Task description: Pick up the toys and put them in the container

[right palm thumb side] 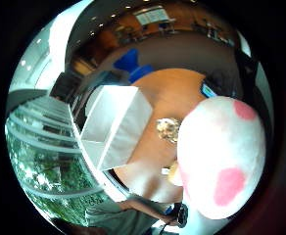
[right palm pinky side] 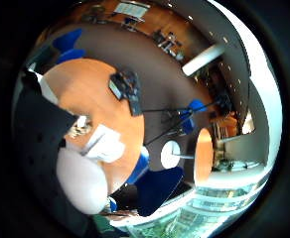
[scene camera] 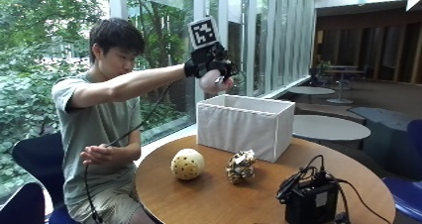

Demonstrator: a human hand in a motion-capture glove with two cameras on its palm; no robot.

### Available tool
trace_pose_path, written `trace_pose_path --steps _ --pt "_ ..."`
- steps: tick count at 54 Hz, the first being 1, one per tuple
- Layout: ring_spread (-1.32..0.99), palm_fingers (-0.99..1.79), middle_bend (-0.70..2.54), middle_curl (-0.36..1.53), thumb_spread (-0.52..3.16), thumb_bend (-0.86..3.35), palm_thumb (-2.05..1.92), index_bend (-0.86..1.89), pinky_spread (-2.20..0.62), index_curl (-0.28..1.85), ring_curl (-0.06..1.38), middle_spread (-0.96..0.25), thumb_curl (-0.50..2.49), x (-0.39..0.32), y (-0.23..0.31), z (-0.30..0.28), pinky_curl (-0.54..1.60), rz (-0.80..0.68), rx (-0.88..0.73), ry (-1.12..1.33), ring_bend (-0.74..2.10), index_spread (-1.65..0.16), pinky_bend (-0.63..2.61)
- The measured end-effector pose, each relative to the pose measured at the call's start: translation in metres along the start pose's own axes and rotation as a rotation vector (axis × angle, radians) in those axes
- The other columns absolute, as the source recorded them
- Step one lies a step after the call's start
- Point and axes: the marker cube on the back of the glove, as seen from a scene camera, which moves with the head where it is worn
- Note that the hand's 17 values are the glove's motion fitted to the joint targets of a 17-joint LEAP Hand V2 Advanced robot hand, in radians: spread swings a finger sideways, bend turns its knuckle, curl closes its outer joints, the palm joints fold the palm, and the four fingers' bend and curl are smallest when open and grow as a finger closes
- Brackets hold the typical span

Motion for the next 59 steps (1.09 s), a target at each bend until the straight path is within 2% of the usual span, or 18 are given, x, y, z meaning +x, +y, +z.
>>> trace_pose_path --steps 7,11,13,16,19,21,24,25,28,29,32,36,39,50,55,59 --pt "-0.48 0.79 1.27 0.89 0.27 0.18 0.67 1.01 -0.34 0.83 0.84 -0.22 0.98 -0.082 -0.013 -0.036 0.57 -0.151 0.011 -0.028 1.37 -0.35 1.13" --pt "-0.47 0.78 1.28 0.90 0.23 0.17 0.67 1.01 -0.34 0.87 0.85 -0.22 1.00 -0.148 -0.026 -0.059 0.58 -0.112 -0.021 -0.215 1.38 -0.35 1.15" --pt "-0.47 0.77 1.29 0.90 0.22 0.17 0.67 1.01 -0.34 0.88 0.85 -0.22 1.01 -0.165 -0.031 -0.060 0.59 -0.136 -0.026 -0.215 1.38 -0.34 1.15" --pt "-0.47 0.76 1.29 0.91 0.20 0.17 0.66 1.01 -0.34 0.90 0.85 -0.22 1.02 -0.174 -0.034 -0.051 0.59 -0.282 -0.010 -0.058 1.39 -0.34 1.15" --pt "-0.46 0.75 1.30 0.91 0.18 0.16 0.66 1.00 -0.34 0.92 0.86 -0.21 1.04 -0.194 -0.038 -0.047 0.59 -0.354 -0.018 -0.047 1.39 -0.34 1.16" --pt "-0.46 0.75 1.30 0.91 0.17 0.17 0.67 1.00 -0.34 0.93 0.86 -0.21 1.05 -0.210 -0.043 -0.045 0.60 -0.321 -0.036 -0.078 1.39 -0.34 1.16" --pt "-0.46 0.75 1.30 0.92 0.16 0.16 0.66 1.00 -0.34 0.95 0.86 -0.21 1.06 -0.231 -0.055 -0.039 0.60 -0.162 -0.072 -0.144 1.40 -0.34 1.17" --pt "-0.46 0.75 1.31 0.92 0.15 0.16 0.66 0.99 -0.34 0.96 0.86 -0.21 1.06 -0.236 -0.056 -0.035 0.60 -0.181 -0.081 -0.147 1.40 -0.34 1.17" --pt "-0.46 0.74 1.31 0.92 0.14 0.15 0.66 0.99 -0.34 0.98 0.86 -0.21 1.08 -0.253 -0.052 -0.019 0.60 -0.407 -0.102 -0.108 1.40 -0.34 1.17" --pt "-0.46 0.74 1.31 0.92 0.14 0.16 0.67 0.99 -0.34 0.98 0.86 -0.21 1.08 -0.262 -0.052 -0.014 0.60 -0.422 -0.117 -0.104 1.41 -0.34 1.17" --pt "-0.45 0.73 1.31 0.92 0.13 0.15 0.66 0.98 -0.34 1.00 0.86 -0.20 1.09 -0.293 -0.055 0.001 0.61 -0.342 -0.172 -0.112 1.40 -0.34 1.17" --pt "-0.45 0.73 1.31 0.92 0.12 0.14 0.66 0.97 -0.33 1.02 0.86 -0.20 1.10 -0.340 -0.046 0.025 0.61 -0.514 -0.211 -0.117 1.40 -0.34 1.17" --pt "-0.44 0.72 1.31 0.92 0.12 0.14 0.66 0.96 -0.33 1.03 0.86 -0.20 1.12 -0.365 -0.043 0.040 0.61 -0.555 -0.215 -0.099 1.40 -0.35 1.17" --pt "-0.44 0.72 1.30 0.91 0.11 0.12 0.66 0.92 -0.33 1.07 0.85 -0.20 1.15 -0.379 -0.040 0.075 0.60 -0.635 -0.246 -0.172 1.40 -0.35 1.17" --pt "-0.43 0.72 1.30 0.91 0.11 0.12 0.67 0.90 -0.33 1.09 0.85 -0.19 1.16 -0.373 -0.043 0.085 0.60 -0.585 -0.245 -0.175 1.40 -0.36 1.17" --pt "-0.43 0.73 1.29 0.91 0.11 0.11 0.67 0.89 -0.33 1.10 0.84 -0.19 1.17 -0.389 -0.037 0.081 0.60 -0.661 -0.217 -0.271 1.40 -0.36 1.17"
